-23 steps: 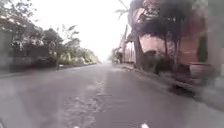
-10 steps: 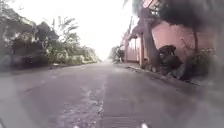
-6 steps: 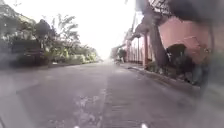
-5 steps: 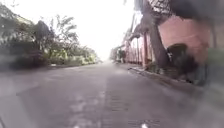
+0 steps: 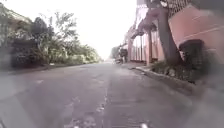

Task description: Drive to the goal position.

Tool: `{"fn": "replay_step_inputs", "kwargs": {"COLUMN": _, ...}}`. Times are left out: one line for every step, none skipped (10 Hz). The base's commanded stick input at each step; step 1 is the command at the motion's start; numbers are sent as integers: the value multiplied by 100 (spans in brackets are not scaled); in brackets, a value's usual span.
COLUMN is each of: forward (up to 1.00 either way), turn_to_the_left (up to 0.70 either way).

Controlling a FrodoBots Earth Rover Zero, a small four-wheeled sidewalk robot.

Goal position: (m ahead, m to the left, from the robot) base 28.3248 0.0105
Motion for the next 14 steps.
{"fn": "replay_step_inputs", "kwargs": {"forward": 100, "turn_to_the_left": 0}}
{"fn": "replay_step_inputs", "kwargs": {"forward": 100, "turn_to_the_left": 0}}
{"fn": "replay_step_inputs", "kwargs": {"forward": 100, "turn_to_the_left": 0}}
{"fn": "replay_step_inputs", "kwargs": {"forward": 100, "turn_to_the_left": 0}}
{"fn": "replay_step_inputs", "kwargs": {"forward": 100, "turn_to_the_left": -18}}
{"fn": "replay_step_inputs", "kwargs": {"forward": 100, "turn_to_the_left": -40}}
{"fn": "replay_step_inputs", "kwargs": {"forward": 100, "turn_to_the_left": -40}}
{"fn": "replay_step_inputs", "kwargs": {"forward": 100, "turn_to_the_left": 0}}
{"fn": "replay_step_inputs", "kwargs": {"forward": 100, "turn_to_the_left": 0}}
{"fn": "replay_step_inputs", "kwargs": {"forward": 100, "turn_to_the_left": 0}}
{"fn": "replay_step_inputs", "kwargs": {"forward": 100, "turn_to_the_left": 0}}
{"fn": "replay_step_inputs", "kwargs": {"forward": 100, "turn_to_the_left": 0}}
{"fn": "replay_step_inputs", "kwargs": {"forward": 100, "turn_to_the_left": 0}}
{"fn": "replay_step_inputs", "kwargs": {"forward": 100, "turn_to_the_left": 0}}
